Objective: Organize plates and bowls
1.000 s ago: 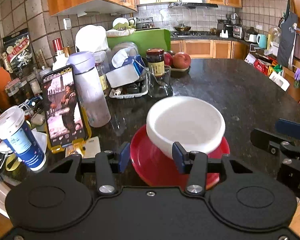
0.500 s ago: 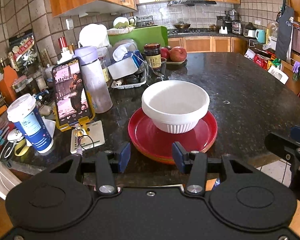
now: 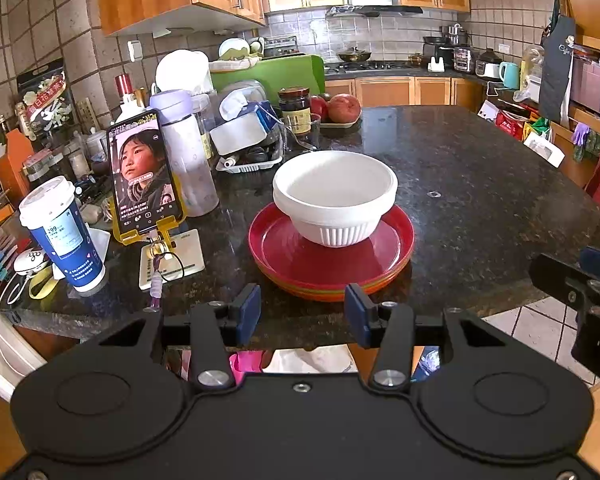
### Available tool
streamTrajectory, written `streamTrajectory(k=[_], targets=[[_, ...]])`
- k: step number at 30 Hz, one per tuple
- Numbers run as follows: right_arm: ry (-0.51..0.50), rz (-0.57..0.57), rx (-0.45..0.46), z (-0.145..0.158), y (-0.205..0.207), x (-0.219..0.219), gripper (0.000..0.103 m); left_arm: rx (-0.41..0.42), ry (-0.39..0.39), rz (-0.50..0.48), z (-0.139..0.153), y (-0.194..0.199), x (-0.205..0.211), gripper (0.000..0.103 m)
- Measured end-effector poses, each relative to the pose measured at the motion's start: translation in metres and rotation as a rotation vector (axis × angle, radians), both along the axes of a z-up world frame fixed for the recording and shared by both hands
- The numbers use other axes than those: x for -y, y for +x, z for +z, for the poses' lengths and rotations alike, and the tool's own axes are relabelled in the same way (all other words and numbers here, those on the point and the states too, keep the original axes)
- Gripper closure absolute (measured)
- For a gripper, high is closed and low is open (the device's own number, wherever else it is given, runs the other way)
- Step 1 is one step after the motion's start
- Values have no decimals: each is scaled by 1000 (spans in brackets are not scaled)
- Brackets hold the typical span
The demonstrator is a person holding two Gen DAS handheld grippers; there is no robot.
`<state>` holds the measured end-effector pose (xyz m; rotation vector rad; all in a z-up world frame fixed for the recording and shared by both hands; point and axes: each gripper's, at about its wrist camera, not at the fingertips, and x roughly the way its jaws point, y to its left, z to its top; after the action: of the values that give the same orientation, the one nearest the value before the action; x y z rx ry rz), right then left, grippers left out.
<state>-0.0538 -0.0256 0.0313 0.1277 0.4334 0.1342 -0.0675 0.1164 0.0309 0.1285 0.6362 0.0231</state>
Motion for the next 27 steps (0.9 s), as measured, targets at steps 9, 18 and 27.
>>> streamTrajectory(k=[9,18,27], targets=[[16,2,5,1,0,0,50,3,5,-5,0,-4,0,48],[16,13,-1,0,3,-1,50,-7,-2,8,-1,-1,-3,48],[10,13,-6,0,6,-1,50,-12,-4,6,-1,1,-3,48]])
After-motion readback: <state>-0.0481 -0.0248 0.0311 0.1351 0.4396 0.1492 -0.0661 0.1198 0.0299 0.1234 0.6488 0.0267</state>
